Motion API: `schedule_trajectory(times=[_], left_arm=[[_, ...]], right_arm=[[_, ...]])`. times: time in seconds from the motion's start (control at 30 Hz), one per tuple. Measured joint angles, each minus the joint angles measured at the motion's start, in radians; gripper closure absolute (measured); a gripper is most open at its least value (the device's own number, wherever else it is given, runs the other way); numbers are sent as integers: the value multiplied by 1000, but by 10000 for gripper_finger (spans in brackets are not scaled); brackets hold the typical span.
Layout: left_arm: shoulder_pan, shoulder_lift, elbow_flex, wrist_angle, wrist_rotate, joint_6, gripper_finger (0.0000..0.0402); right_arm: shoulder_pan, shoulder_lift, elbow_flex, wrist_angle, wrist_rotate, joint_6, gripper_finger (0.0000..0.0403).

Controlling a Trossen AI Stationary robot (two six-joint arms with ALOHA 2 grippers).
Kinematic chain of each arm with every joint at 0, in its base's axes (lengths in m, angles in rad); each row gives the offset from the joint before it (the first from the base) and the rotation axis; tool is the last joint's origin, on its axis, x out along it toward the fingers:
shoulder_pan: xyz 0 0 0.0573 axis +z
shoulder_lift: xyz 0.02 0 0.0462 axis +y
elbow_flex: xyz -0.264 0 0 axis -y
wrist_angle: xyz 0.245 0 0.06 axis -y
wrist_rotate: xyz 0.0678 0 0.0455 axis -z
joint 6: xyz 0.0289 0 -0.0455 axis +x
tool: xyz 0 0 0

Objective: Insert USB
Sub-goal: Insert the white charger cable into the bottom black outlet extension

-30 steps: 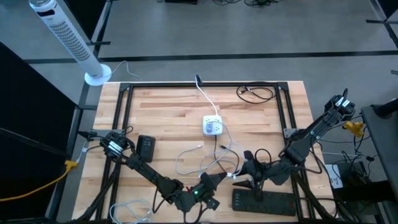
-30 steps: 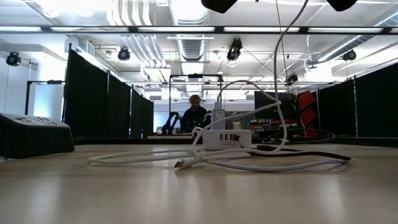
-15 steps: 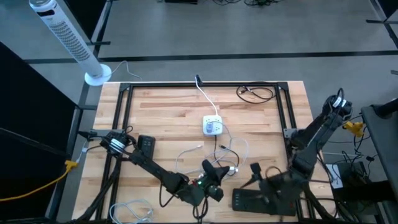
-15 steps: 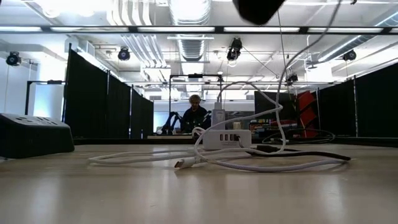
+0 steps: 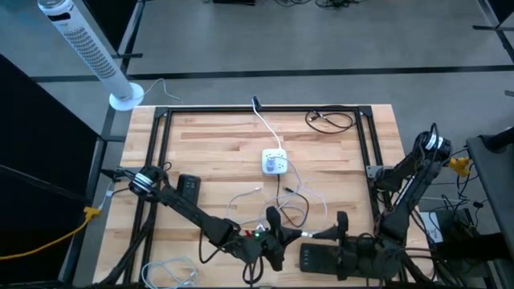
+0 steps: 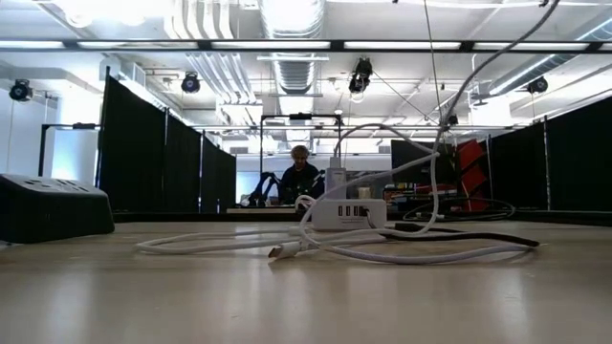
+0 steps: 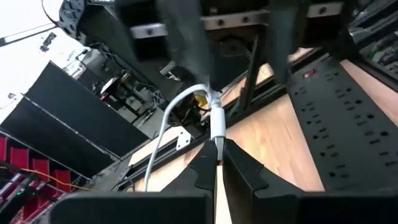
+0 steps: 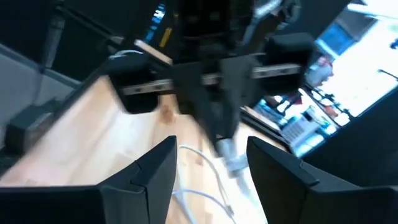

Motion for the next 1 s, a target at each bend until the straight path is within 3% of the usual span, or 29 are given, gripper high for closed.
schedule_trajectory(times=[0.2,0.43,0.83,1.0], left_arm=[[0,0,0,-24,2,-25,401],[0,0,0,-31,2,-25,401],[1,0,0,-44,-1,-48,401],[3,0,0,-66,-12,-78,401]], right_arm=[[-31,-1,9,-2,14,6,220],[-73,-1,9,-19,-73,63,226],[-87,-1,10,-106,-91,118,318],[-94,-2,10,-124,-91,144,338]])
